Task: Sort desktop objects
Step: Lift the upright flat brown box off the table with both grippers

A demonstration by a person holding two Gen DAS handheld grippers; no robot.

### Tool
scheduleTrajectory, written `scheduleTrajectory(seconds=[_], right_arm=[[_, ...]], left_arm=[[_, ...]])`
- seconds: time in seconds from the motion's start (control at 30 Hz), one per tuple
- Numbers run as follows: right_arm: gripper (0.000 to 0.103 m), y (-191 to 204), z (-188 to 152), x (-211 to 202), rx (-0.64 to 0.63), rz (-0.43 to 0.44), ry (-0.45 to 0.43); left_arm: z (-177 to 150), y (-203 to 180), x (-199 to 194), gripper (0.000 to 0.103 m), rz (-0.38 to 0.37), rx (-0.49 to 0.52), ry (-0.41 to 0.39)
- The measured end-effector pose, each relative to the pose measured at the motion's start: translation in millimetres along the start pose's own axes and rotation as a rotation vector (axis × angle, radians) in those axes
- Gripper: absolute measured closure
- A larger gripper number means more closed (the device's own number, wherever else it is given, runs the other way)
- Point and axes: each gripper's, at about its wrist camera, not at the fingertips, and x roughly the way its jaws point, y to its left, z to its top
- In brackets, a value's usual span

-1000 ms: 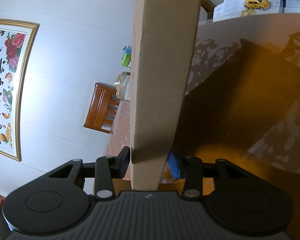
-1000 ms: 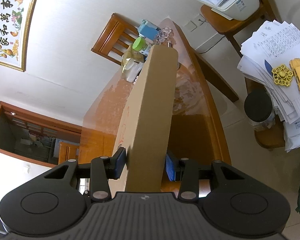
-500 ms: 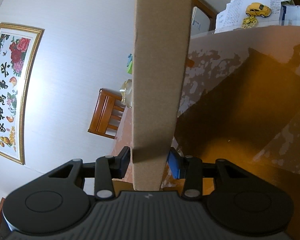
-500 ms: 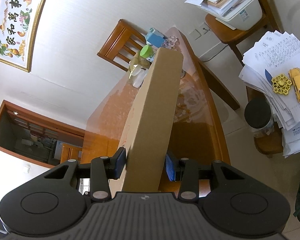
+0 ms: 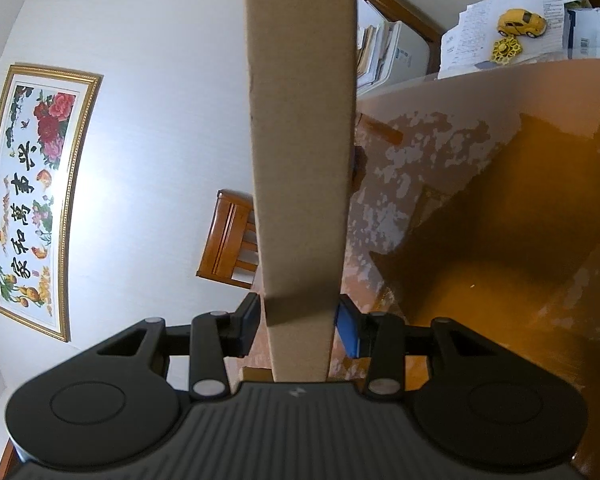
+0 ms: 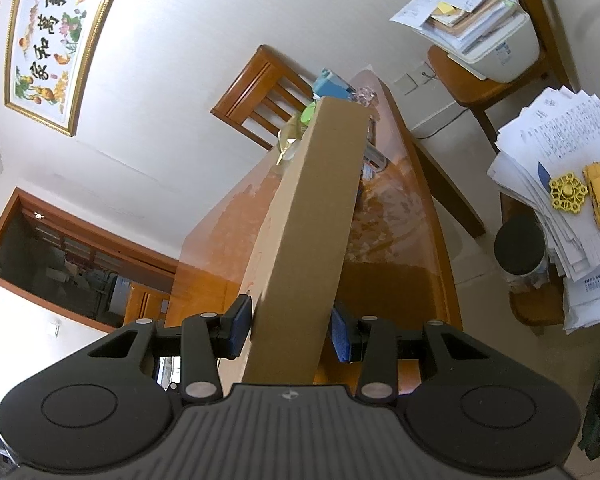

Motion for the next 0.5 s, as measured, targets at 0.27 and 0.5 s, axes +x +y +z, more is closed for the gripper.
scheduleTrajectory(seconds=[0.27, 0.5], right_arm=[[0.056, 17, 4, -4, -0.052, 0.021, -0.004], [0.056, 33, 4, -5, -0.093, 0.049, 0.003]], left_arm=[[2, 8, -3, 0.061, 0.034, -0.017, 0.009], [-4, 22, -14, 0.061, 0.053, -0.038, 0.031]])
